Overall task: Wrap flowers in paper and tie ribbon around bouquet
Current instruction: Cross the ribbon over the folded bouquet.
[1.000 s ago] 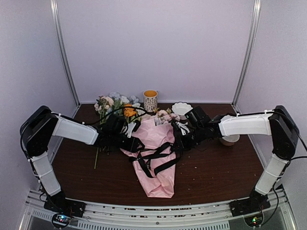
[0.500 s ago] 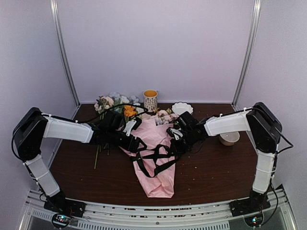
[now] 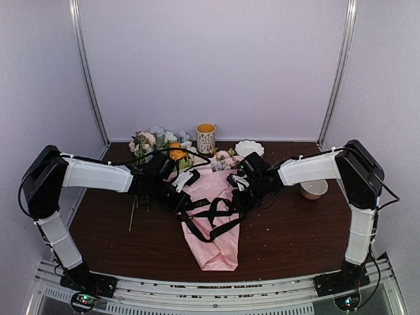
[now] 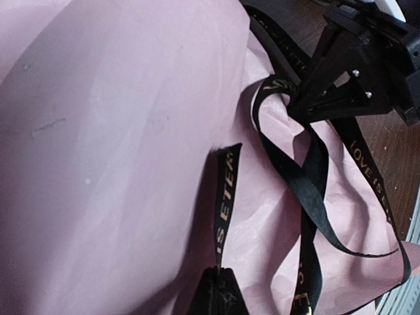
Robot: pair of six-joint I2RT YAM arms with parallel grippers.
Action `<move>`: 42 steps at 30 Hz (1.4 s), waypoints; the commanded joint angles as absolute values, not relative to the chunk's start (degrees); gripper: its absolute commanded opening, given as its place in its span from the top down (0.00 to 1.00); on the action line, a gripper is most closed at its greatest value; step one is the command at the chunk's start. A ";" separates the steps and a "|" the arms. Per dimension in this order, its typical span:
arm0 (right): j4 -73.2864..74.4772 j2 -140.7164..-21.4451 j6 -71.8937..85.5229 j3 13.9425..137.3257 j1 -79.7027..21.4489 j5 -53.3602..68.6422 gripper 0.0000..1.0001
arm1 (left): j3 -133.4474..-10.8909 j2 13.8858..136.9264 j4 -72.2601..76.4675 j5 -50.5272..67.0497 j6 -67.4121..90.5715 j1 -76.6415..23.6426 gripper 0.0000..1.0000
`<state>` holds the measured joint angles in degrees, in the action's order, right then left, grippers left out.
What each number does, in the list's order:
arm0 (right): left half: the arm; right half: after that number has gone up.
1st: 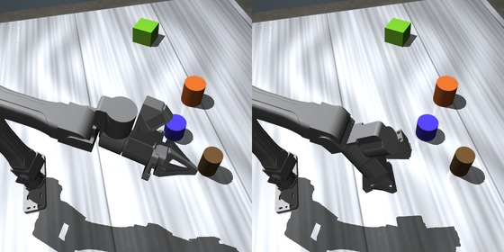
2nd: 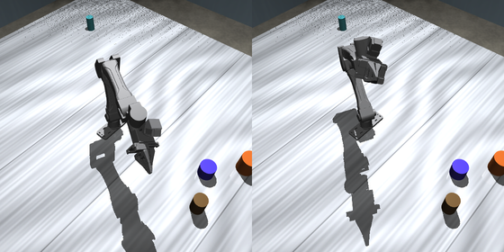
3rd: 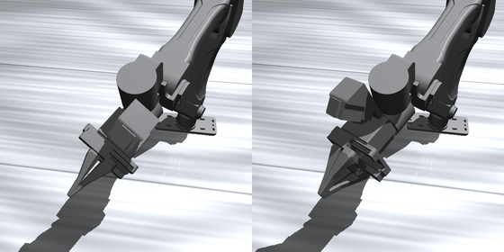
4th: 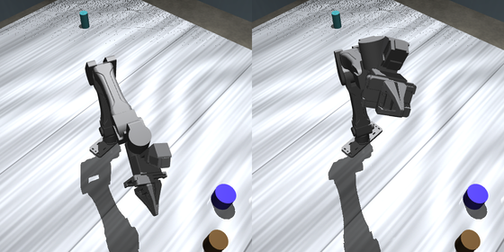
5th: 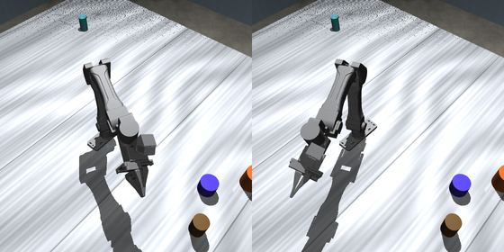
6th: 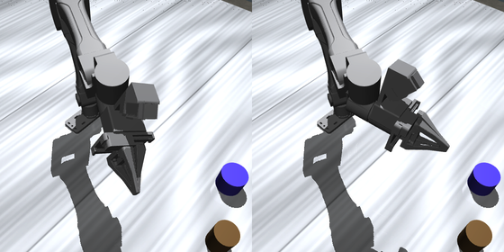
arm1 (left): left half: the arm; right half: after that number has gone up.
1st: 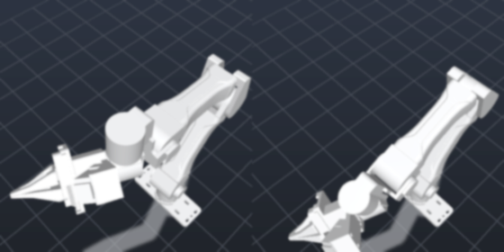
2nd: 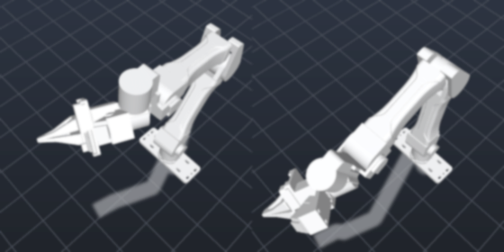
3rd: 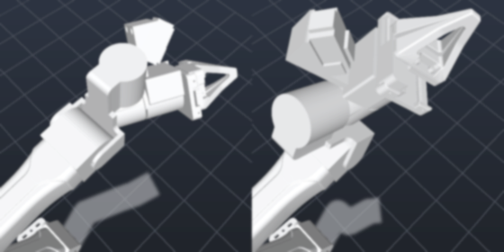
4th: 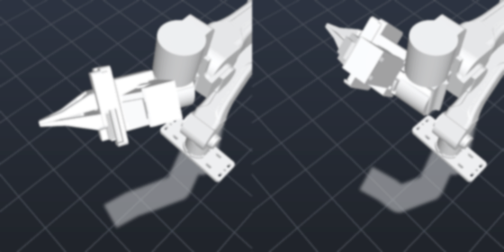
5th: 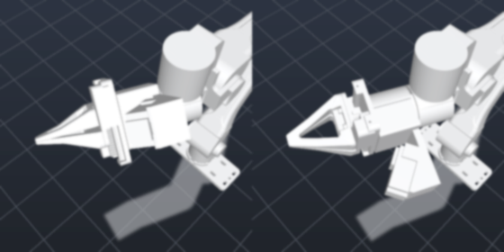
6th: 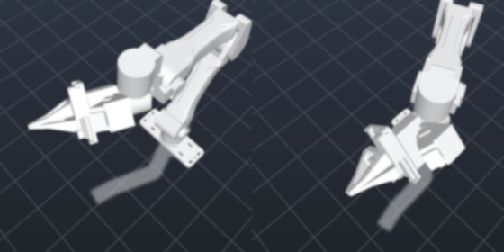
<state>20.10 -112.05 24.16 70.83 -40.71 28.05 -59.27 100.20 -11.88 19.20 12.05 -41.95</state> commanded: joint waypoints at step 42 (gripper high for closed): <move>26.21 -114.53 17.14 77.25 -43.31 34.79 1.00 | -55.99 84.86 -12.61 3.25 -20.33 -55.01 0.39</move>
